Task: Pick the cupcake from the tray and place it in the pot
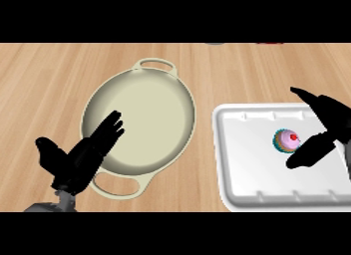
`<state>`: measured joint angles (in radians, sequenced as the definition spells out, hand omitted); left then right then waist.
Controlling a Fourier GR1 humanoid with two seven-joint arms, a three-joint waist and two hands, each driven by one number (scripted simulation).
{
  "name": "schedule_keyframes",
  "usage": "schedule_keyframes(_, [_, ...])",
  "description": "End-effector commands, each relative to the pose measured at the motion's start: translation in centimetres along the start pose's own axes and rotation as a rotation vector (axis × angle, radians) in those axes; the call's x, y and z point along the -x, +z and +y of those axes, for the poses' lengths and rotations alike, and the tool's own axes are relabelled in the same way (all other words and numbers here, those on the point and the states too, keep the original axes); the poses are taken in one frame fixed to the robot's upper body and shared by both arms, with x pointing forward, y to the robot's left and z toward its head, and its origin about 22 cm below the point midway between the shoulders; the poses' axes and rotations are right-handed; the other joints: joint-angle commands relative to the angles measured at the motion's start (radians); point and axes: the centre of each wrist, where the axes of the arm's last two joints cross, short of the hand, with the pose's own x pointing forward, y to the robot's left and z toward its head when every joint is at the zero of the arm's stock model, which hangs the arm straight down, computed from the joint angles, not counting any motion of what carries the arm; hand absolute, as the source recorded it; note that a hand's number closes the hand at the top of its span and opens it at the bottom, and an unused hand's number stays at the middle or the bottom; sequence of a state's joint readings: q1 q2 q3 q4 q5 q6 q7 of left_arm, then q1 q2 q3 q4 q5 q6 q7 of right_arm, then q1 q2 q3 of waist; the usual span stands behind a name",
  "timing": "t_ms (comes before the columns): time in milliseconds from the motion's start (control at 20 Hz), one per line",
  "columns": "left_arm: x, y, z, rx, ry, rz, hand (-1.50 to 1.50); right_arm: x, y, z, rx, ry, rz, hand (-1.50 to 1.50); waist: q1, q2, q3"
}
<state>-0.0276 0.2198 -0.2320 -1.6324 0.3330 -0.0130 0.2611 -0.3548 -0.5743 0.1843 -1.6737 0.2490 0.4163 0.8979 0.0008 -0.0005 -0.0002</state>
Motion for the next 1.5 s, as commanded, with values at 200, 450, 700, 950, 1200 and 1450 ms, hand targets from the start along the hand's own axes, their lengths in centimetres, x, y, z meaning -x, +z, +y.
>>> schedule_keyframes(200, [0.6,-0.3,-1.3,-0.005,0.010,-0.013,0.00,-0.3,-1.7,3.0,0.010,0.060,0.075,-1.50,0.003,0.000,0.000])
schedule_keyframes(450, [1.8,0.4,0.1,-0.002,0.004,0.007,0.00,-0.3,-2.3,2.9,-0.036,0.077,0.079,-1.50,0.004,0.001,0.000])
schedule_keyframes(700, [0.3,0.5,0.6,0.019,0.014,-0.004,0.00,1.6,-2.5,3.1,-0.014,0.076,0.106,-1.50,0.001,0.000,0.000])
schedule_keyframes(950, [0.3,0.6,0.2,0.006,-0.009,0.002,0.00,1.3,-3.5,4.8,-0.026,0.083,0.123,-1.50,0.003,0.000,0.000])
schedule_keyframes(1200, [0.3,1.1,-2.1,-0.009,-0.002,-0.005,0.00,4.1,-4.0,5.6,-0.030,0.091,0.133,-1.50,0.002,0.000,0.000])
schedule_keyframes(1450, [-0.5,0.1,-1.7,0.001,0.008,0.001,0.00,4.1,-5.6,4.8,-0.041,0.100,0.140,-1.50,0.002,0.000,0.000])
